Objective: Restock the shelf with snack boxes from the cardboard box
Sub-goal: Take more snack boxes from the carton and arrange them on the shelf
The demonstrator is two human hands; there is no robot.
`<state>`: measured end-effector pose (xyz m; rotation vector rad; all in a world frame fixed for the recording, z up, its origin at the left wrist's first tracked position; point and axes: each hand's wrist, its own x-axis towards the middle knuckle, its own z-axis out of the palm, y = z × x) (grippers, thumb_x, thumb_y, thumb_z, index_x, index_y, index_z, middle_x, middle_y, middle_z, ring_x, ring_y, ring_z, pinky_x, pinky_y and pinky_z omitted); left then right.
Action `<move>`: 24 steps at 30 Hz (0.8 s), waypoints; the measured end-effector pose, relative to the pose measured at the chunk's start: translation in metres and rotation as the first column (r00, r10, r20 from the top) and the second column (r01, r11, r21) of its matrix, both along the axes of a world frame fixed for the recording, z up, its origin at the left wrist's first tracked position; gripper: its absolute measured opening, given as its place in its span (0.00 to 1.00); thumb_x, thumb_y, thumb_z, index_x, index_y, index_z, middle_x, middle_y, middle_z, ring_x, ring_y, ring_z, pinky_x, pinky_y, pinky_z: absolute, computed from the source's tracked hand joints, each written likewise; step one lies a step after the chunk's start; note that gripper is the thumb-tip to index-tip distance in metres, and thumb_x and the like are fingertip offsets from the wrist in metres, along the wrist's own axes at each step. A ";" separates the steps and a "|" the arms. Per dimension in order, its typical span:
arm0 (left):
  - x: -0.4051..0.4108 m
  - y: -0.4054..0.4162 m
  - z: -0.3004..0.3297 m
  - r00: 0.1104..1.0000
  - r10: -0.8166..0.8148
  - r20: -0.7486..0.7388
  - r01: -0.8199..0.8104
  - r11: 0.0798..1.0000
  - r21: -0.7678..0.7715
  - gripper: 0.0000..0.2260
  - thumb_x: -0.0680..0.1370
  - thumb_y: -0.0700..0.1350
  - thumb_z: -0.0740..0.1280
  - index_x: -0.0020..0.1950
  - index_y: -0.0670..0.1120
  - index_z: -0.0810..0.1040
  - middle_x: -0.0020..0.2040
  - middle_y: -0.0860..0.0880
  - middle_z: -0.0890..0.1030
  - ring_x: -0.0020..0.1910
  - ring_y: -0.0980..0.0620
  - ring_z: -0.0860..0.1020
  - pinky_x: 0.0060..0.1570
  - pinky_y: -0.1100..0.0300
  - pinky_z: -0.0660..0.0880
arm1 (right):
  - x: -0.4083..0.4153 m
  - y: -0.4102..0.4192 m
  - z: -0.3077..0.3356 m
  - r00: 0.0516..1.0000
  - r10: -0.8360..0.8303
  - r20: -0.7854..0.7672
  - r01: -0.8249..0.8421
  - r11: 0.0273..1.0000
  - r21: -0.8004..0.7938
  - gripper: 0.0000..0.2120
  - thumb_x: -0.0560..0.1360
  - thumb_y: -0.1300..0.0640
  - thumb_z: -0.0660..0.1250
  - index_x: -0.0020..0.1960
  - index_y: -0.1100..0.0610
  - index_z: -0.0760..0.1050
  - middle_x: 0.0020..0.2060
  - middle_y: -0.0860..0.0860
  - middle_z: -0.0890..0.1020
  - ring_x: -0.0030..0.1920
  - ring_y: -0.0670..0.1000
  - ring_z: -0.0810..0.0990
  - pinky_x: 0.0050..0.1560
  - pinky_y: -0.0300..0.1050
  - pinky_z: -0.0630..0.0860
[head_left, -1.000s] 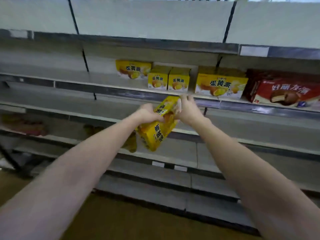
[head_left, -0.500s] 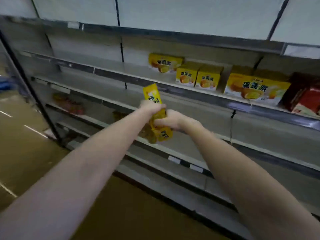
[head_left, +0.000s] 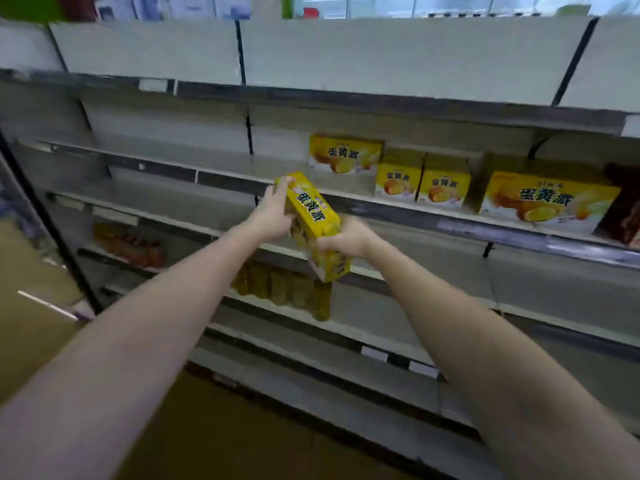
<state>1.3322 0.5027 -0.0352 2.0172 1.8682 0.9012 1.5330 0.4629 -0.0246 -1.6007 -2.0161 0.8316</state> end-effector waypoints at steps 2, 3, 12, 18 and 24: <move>-0.018 0.007 0.013 0.945 0.008 -0.326 0.006 0.999 0.042 0.38 0.72 0.46 0.74 0.77 0.58 0.59 0.76 0.41 0.57 0.72 0.35 0.63 0.68 0.39 0.68 | -0.018 0.009 0.009 1.000 0.006 -0.010 -0.006 1.000 0.017 0.17 0.65 0.49 0.77 0.50 0.53 0.76 0.43 0.50 0.82 0.39 0.47 0.79 0.34 0.36 0.76; -0.027 0.012 0.019 0.873 0.019 -0.487 0.026 0.996 0.086 0.39 0.71 0.49 0.76 0.77 0.59 0.60 0.78 0.42 0.54 0.75 0.35 0.57 0.69 0.39 0.65 | -0.026 0.014 0.013 1.000 0.006 -0.001 -0.006 0.999 0.043 0.23 0.62 0.47 0.77 0.53 0.55 0.77 0.45 0.51 0.82 0.41 0.49 0.81 0.37 0.39 0.79; -0.079 0.061 0.051 0.730 -0.041 -0.682 0.220 0.959 0.177 0.43 0.65 0.57 0.79 0.76 0.58 0.64 0.74 0.50 0.68 0.75 0.47 0.62 0.74 0.39 0.55 | -0.067 0.057 0.037 0.998 0.031 0.062 -0.033 0.999 0.039 0.21 0.68 0.55 0.75 0.58 0.52 0.72 0.46 0.49 0.81 0.47 0.51 0.81 0.47 0.46 0.81; -0.078 0.089 0.053 0.842 0.009 -0.539 0.158 0.952 0.263 0.39 0.68 0.65 0.74 0.76 0.59 0.64 0.74 0.49 0.69 0.73 0.45 0.62 0.70 0.34 0.57 | -0.067 0.089 0.049 0.958 -0.252 0.138 0.193 0.920 0.343 0.39 0.68 0.44 0.69 0.76 0.49 0.61 0.74 0.57 0.63 0.74 0.60 0.62 0.71 0.60 0.67; -0.056 0.129 0.063 0.877 0.015 -0.480 0.138 0.949 0.282 0.40 0.69 0.68 0.70 0.77 0.59 0.62 0.74 0.49 0.68 0.75 0.45 0.61 0.71 0.35 0.56 | -0.064 0.125 0.059 0.926 -0.367 0.088 0.294 0.847 0.443 0.33 0.75 0.52 0.68 0.78 0.48 0.62 0.77 0.57 0.58 0.77 0.63 0.54 0.75 0.60 0.59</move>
